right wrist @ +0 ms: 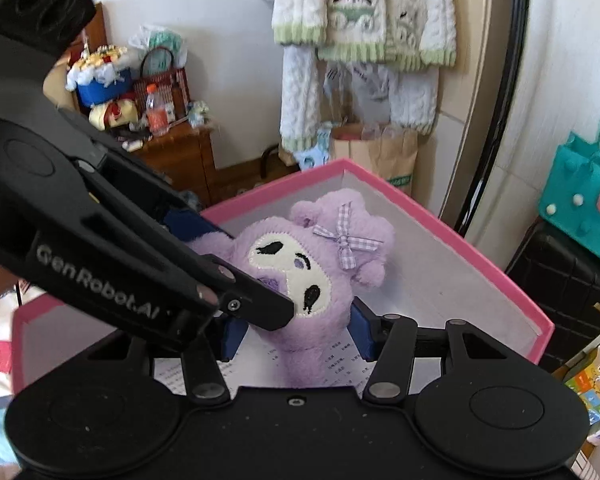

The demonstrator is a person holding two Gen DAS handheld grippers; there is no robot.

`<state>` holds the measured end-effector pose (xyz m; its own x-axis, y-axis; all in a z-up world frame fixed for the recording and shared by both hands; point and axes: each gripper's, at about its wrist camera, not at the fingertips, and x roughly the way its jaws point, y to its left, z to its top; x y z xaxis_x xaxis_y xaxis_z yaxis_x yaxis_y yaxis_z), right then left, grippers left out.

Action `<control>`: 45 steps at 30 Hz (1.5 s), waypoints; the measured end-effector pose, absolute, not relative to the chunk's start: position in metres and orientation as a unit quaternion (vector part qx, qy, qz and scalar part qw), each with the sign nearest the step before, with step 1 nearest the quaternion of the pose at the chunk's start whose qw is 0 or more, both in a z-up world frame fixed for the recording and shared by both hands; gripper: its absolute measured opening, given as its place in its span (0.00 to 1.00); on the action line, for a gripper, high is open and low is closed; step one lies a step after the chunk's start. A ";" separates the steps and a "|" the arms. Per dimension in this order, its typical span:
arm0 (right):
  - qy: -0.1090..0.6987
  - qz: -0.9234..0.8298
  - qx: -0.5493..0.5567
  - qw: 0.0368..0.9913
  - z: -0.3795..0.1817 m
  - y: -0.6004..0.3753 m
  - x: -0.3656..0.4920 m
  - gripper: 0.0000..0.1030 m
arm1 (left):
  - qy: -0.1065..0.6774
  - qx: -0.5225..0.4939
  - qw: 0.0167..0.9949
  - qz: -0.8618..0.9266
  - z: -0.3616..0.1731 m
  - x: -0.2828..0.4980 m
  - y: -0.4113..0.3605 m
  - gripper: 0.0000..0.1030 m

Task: Organize soft objects
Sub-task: 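Carry the purple plush with the left gripper over the pink box, then open the left gripper to drop the purple plush into the box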

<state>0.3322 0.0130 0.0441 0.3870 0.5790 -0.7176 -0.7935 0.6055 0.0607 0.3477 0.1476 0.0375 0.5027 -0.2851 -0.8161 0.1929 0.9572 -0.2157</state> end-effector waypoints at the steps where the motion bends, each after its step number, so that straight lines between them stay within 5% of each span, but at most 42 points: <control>1: 0.366 0.422 -0.156 0.815 0.042 0.013 0.335 0.57 | 0.487 -0.050 0.860 -0.142 0.036 0.350 0.149 0.43; 19: 0.410 0.432 -0.166 0.786 0.030 0.014 0.375 0.55 | 0.527 -0.027 0.842 -0.108 0.036 0.382 0.134 0.40; 22: 0.418 0.430 -0.167 0.783 0.029 0.013 0.382 0.62 | 0.495 -0.004 0.865 -0.081 0.039 0.373 0.131 0.42; 23: 0.417 0.424 -0.160 0.788 0.030 0.012 0.383 0.72 | 0.480 0.008 0.875 -0.070 0.040 0.369 0.130 0.47; 26: 0.396 0.410 -0.164 0.805 0.033 0.010 0.379 0.72 | 0.446 0.044 0.892 -0.053 0.044 0.356 0.126 0.48; 45: 0.329 0.352 -0.141 0.865 0.124 -0.087 0.252 0.70 | 0.411 0.049 0.899 -0.142 0.109 0.250 0.113 0.53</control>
